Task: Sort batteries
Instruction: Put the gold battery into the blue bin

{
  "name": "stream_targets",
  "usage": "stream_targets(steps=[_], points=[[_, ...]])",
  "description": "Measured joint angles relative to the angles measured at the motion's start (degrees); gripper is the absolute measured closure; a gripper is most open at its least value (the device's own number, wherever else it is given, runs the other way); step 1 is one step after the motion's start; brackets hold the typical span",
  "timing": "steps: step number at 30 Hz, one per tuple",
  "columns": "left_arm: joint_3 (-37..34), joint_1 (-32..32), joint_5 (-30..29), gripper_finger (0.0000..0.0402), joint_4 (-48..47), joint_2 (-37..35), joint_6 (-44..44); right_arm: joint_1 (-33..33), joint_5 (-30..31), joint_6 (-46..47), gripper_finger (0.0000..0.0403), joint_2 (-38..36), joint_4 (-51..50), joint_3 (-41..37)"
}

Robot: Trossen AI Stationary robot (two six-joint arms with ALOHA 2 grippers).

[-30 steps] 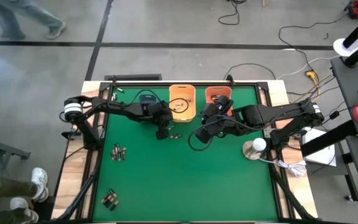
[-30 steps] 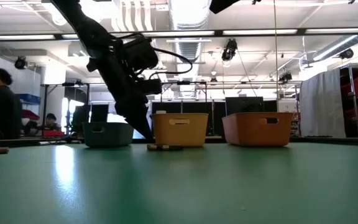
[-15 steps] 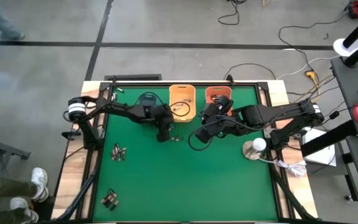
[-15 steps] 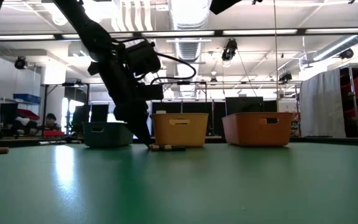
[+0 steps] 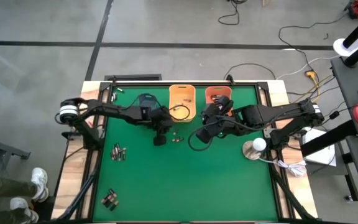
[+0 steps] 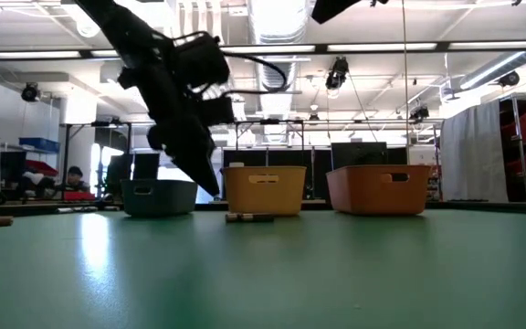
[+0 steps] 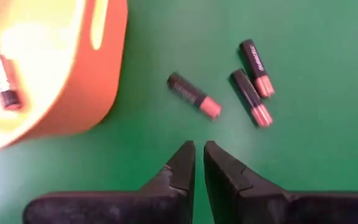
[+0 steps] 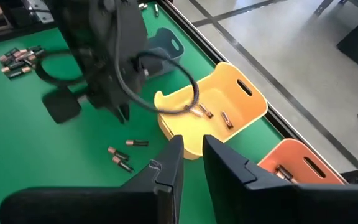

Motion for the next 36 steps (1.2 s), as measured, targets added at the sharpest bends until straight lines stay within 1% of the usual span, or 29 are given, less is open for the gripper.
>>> stream_targets(steps=[4,7,10,15,17,20,22,23,25,26,28,29,33,36], points=[[-0.2,1.3,-0.1,0.0386,-3.6,-5.9,0.7,0.0,0.0,-0.2,0.0343,0.1,-1.2,-0.2],[-0.6,2.9,-0.1,0.0386,-6.2,-10.9,1.5,0.2,-0.7,-3.1,0.0335,0.2,-1.1,-1.3],[-1.1,4.6,-0.2,0.0386,-9.6,-16.0,3.7,0.3,-5.1,-4.1,0.0318,0.2,-0.6,-3.5],[-2.9,9.4,-0.2,0.0386,-13.7,-23.1,4.1,0.1,-14.2,-6.7,0.0276,1.1,0.6,-7.7],[-4.1,12.0,0.3,0.0385,-14.1,-25.1,5.0,-0.1,-16.5,-8.8,0.0262,2.9,1.5,-9.4],[-5.8,15.7,4.5,0.0378,-11.2,-26.9,5.5,-0.6,-16.7,-12.6,0.0245,7.6,4.0,-11.7],[-7.1,17.1,8.0,0.0369,-8.1,-27.6,3.3,-1.7,-17.5,-14.3,0.024,10.7,8.9,-12.9],[-7.7,17.7,9.8,0.0364,-6.7,-28.0,2.0,-2.5,-19.3,-15.1,0.0239,12.1,12.1,-13.3],[-8.5,18.2,13.6,0.035,-4.9,-28.8,-0.5,-4.2,-25.6,-17.6,0.0241,14.7,18.8,-13.8],[-8.6,18.3,14.5,0.0342,-3.9,-29.1,-1.4,-5.0,-28.1,-18.5,0.0244,15.8,21.3,-13.9],[-8.6,18.3,14.8,0.0325,-3.5,-30.2,-2.4,-6.5,-31.9,-20.8,0.0251,17.4,24.2,-14.0],[-8.6,18.3,14.8,0.0316,-3.5,-30.7,-2.5,-7.2,-32.7,-21.7,0.0255,17.8,25.2,-14.1],[-8.7,19.2,13.3,0.0275,-5.7,-31.9,-1.7,-9.6,-32.7,-25.7,0.0266,20.6,25.5,-14.2],[-9.8,20.6,11.9,0.0249,-6.9,-31.9,-1.3,-10.0,-33.8,-28.1,0.027,23.0,25.7,-14.5]])
